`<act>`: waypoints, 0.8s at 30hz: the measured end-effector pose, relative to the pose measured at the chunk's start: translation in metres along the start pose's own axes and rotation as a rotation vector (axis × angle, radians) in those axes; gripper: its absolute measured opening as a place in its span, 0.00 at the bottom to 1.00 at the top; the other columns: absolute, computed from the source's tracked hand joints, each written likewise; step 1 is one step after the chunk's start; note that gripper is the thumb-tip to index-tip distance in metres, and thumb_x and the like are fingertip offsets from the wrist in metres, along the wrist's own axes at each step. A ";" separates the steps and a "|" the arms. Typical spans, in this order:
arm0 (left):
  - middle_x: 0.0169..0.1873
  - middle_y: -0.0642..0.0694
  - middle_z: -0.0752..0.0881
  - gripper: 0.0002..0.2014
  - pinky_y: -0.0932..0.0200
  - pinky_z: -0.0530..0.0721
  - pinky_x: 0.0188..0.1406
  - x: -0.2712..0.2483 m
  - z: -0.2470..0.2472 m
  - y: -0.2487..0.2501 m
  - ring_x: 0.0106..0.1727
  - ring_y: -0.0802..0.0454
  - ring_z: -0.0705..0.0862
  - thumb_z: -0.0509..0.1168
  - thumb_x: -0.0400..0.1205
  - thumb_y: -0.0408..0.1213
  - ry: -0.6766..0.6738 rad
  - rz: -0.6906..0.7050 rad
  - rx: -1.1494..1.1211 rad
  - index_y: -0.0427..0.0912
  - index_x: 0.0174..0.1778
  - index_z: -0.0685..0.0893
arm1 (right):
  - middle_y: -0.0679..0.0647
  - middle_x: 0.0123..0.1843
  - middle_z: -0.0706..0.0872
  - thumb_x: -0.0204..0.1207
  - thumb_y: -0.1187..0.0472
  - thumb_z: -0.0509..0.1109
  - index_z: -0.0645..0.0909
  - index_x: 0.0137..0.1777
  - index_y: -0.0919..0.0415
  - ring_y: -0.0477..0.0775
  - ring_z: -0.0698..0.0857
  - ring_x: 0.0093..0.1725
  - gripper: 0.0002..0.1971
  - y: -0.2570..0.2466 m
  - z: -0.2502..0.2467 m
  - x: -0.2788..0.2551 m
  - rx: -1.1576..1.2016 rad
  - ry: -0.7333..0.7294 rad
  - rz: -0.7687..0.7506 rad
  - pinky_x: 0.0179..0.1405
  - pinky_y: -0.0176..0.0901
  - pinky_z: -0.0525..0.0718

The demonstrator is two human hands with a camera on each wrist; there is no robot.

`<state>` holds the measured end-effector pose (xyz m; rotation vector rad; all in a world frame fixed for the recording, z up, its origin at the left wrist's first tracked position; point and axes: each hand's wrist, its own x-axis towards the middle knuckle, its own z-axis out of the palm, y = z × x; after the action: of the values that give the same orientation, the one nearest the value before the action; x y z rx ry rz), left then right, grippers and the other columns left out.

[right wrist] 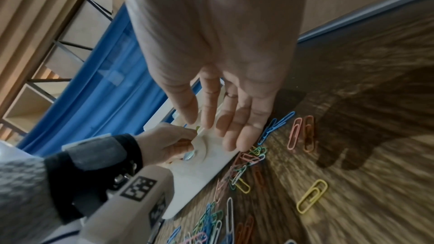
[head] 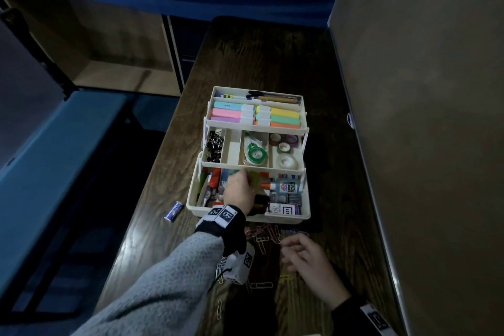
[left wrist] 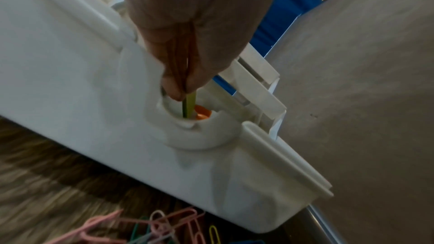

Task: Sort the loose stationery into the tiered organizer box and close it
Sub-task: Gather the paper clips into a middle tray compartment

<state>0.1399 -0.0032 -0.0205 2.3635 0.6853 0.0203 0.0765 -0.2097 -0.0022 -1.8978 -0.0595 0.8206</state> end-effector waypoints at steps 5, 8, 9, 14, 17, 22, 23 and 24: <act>0.53 0.33 0.85 0.12 0.45 0.79 0.55 0.007 0.009 0.001 0.57 0.35 0.82 0.59 0.78 0.25 -0.047 -0.057 0.063 0.33 0.54 0.83 | 0.55 0.48 0.86 0.80 0.60 0.67 0.82 0.51 0.53 0.50 0.87 0.49 0.04 0.001 -0.007 -0.003 -0.002 0.007 0.029 0.46 0.40 0.85; 0.55 0.32 0.84 0.11 0.45 0.79 0.57 0.012 0.010 0.003 0.59 0.35 0.82 0.61 0.79 0.26 -0.063 -0.084 0.066 0.31 0.55 0.82 | 0.56 0.47 0.86 0.80 0.61 0.68 0.82 0.51 0.54 0.49 0.87 0.48 0.04 0.004 -0.010 -0.008 -0.013 0.031 0.021 0.47 0.40 0.86; 0.56 0.32 0.84 0.11 0.45 0.79 0.57 0.013 0.011 0.003 0.60 0.35 0.82 0.62 0.79 0.26 -0.070 -0.089 0.069 0.31 0.55 0.82 | 0.56 0.47 0.85 0.80 0.62 0.68 0.82 0.51 0.54 0.50 0.87 0.48 0.04 0.005 -0.012 -0.010 -0.010 0.037 0.020 0.47 0.40 0.86; 0.59 0.33 0.81 0.15 0.48 0.77 0.62 0.014 0.014 0.003 0.62 0.37 0.79 0.63 0.79 0.29 -0.121 -0.083 0.084 0.33 0.62 0.81 | 0.55 0.48 0.85 0.81 0.62 0.66 0.82 0.52 0.56 0.52 0.86 0.50 0.04 0.006 -0.018 -0.017 -0.009 0.049 0.043 0.47 0.40 0.85; 0.59 0.34 0.82 0.15 0.49 0.78 0.60 0.014 0.011 0.004 0.61 0.37 0.80 0.65 0.79 0.30 -0.134 -0.053 0.116 0.35 0.62 0.82 | 0.54 0.50 0.84 0.81 0.62 0.66 0.82 0.51 0.55 0.52 0.85 0.52 0.04 0.011 -0.024 -0.016 -0.067 0.094 0.030 0.49 0.40 0.83; 0.53 0.36 0.88 0.13 0.51 0.82 0.55 -0.005 -0.013 -0.001 0.55 0.39 0.85 0.61 0.80 0.29 -0.122 0.095 0.135 0.36 0.57 0.86 | 0.50 0.59 0.77 0.82 0.66 0.62 0.82 0.55 0.54 0.50 0.80 0.61 0.09 0.032 -0.033 -0.003 -0.281 0.289 0.026 0.58 0.37 0.77; 0.53 0.37 0.88 0.13 0.51 0.83 0.54 -0.013 -0.021 -0.005 0.54 0.41 0.86 0.61 0.81 0.30 -0.112 0.153 0.132 0.37 0.57 0.87 | 0.50 0.63 0.76 0.83 0.66 0.60 0.80 0.61 0.54 0.50 0.78 0.65 0.13 0.035 -0.034 0.000 -0.337 0.284 0.027 0.65 0.42 0.76; 0.53 0.40 0.89 0.13 0.53 0.83 0.54 -0.022 -0.030 -0.011 0.53 0.44 0.87 0.61 0.82 0.31 -0.097 0.215 0.117 0.39 0.57 0.87 | 0.50 0.69 0.75 0.84 0.67 0.58 0.78 0.67 0.55 0.50 0.75 0.69 0.16 0.039 -0.034 0.004 -0.406 0.258 0.011 0.72 0.44 0.71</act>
<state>0.1106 0.0111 -0.0006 2.5226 0.3937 -0.0422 0.0867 -0.2530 -0.0280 -2.3751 -0.0597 0.5934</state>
